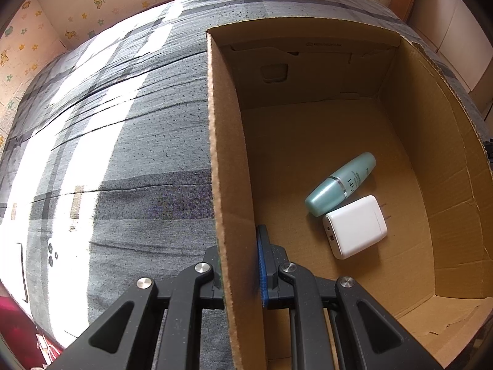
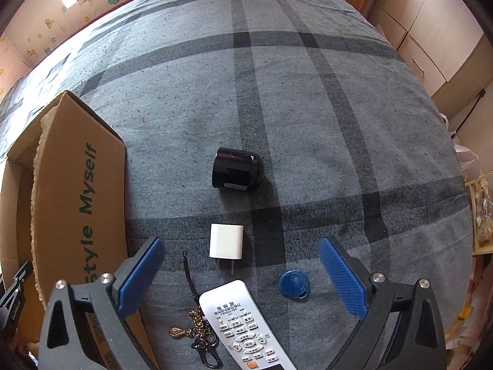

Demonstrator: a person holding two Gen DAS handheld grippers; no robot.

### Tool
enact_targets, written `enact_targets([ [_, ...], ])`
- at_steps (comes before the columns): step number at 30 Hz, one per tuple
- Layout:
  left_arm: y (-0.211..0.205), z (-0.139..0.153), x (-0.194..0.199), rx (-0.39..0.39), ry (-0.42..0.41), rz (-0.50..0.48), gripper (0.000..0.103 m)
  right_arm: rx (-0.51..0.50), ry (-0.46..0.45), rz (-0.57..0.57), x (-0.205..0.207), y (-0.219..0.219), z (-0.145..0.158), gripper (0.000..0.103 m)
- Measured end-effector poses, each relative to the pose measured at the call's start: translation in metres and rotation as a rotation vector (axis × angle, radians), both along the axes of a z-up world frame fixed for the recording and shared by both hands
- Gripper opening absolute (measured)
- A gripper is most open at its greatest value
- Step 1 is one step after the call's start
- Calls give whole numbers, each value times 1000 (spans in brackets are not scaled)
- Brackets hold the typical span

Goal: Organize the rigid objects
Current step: 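Withdraw the right gripper from the box toward the small white plug, then grasp the small white plug with the right gripper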

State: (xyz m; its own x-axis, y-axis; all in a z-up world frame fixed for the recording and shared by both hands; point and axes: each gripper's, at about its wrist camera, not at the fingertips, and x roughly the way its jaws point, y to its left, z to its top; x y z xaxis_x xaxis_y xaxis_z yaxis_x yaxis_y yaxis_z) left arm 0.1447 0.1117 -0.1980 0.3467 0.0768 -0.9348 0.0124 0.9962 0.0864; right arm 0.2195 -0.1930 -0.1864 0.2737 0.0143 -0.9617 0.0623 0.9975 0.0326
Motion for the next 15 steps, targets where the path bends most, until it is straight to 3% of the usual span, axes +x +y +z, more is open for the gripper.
enact_targets([
  [11,-2,0,0,8,0,-2,14,14,54,3,13,2,-29,98],
  [15,-2,0,0,10,0,0,14,26,73,20,17,8,-34,83],
])
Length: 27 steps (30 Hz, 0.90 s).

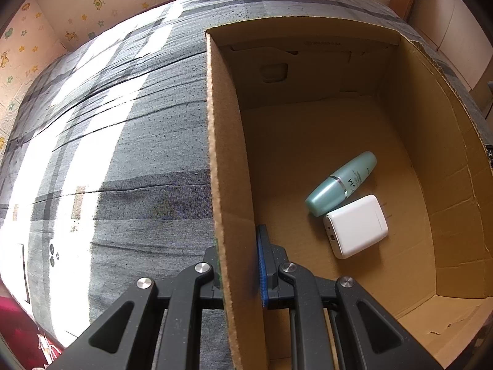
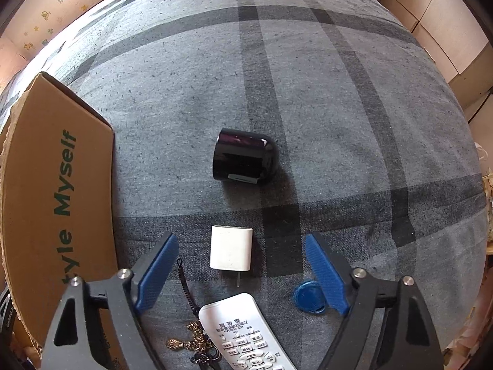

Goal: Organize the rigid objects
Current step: 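Grasp the small white plug with the right gripper, then carry the white plug with the right gripper over the box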

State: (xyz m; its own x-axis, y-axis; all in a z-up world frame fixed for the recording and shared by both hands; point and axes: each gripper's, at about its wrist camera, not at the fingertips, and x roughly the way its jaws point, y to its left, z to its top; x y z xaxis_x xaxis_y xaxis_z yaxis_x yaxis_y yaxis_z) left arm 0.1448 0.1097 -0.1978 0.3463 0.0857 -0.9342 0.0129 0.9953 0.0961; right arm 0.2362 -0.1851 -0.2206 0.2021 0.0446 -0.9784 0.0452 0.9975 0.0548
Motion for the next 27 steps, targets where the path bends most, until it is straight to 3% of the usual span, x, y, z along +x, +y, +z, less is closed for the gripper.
enact_targets([
  [5,1,0,0,1,-1,0,14,16,36,6,3,3,-8,52],
  [7,0,-1,0,2,-1,0,14,16,46,15,3,5,-11,32],
  [8,0,-1,0,1,-1,0,14,18,50,16,3,6,-12,30],
  [16,0,-1,-1,4,-2,2,14,18,22,26,-5,1,-8,28],
  [27,2,-1,0,-1,-4,0,14,15,-29,45,-21,1,29,28],
])
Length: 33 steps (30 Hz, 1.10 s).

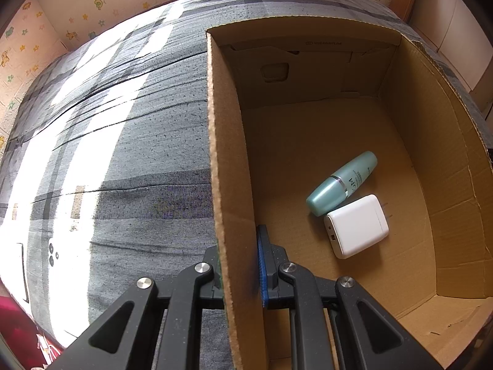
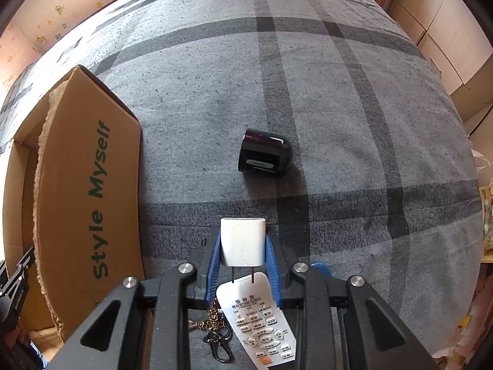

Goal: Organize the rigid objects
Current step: 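Carry the white plug with the right gripper over the box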

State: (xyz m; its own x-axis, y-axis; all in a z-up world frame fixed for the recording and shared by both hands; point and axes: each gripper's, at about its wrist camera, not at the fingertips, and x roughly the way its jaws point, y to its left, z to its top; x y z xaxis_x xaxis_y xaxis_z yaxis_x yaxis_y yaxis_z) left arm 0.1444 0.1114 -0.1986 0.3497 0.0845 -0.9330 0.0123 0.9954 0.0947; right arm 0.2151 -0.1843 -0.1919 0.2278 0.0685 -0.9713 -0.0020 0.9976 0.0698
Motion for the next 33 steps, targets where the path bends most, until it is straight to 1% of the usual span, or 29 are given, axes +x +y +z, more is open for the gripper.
enact_targets([
  [11,7,-1,-1,-25,-1,9,14,-23,-60,23,-8,18,50,28],
  [17,11,-3,-1,-32,0,12,14,-19,-101,44,-14,27,75,28],
  [25,11,-3,-1,-27,0,10,14,-10,-165,115,-19,60,112,28],
  [33,10,-4,-1,-26,1,10,14,17,-190,196,-21,105,127,28],
])
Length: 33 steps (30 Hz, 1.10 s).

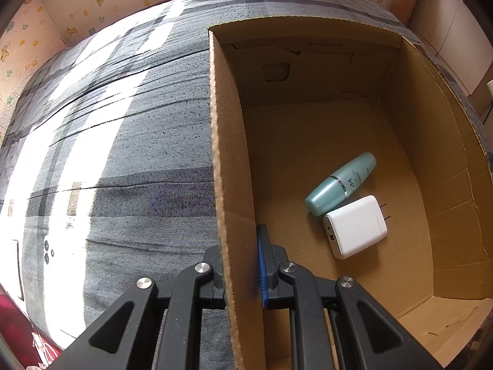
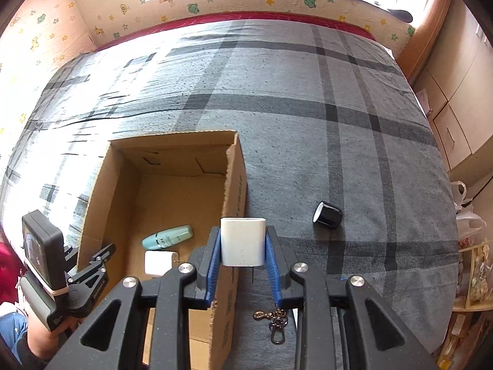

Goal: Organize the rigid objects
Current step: 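Carry the white plug with the right gripper over the box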

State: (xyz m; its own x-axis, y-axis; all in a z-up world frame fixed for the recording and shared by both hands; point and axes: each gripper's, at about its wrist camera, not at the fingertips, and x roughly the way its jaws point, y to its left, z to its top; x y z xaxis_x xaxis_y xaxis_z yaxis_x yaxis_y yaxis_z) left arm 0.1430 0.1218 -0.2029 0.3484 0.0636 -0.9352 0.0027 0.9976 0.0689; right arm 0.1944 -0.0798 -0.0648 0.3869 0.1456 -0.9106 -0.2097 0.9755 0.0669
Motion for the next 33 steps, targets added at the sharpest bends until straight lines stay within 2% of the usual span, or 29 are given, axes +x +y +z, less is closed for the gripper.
enact_targets([
  [13,-3,1,0,5,-2,0,14,12,20,120,1,70,-16,28],
  [33,-5,2,-1,5,-5,-3,14,-36,153,162,28,120,-94,28],
])
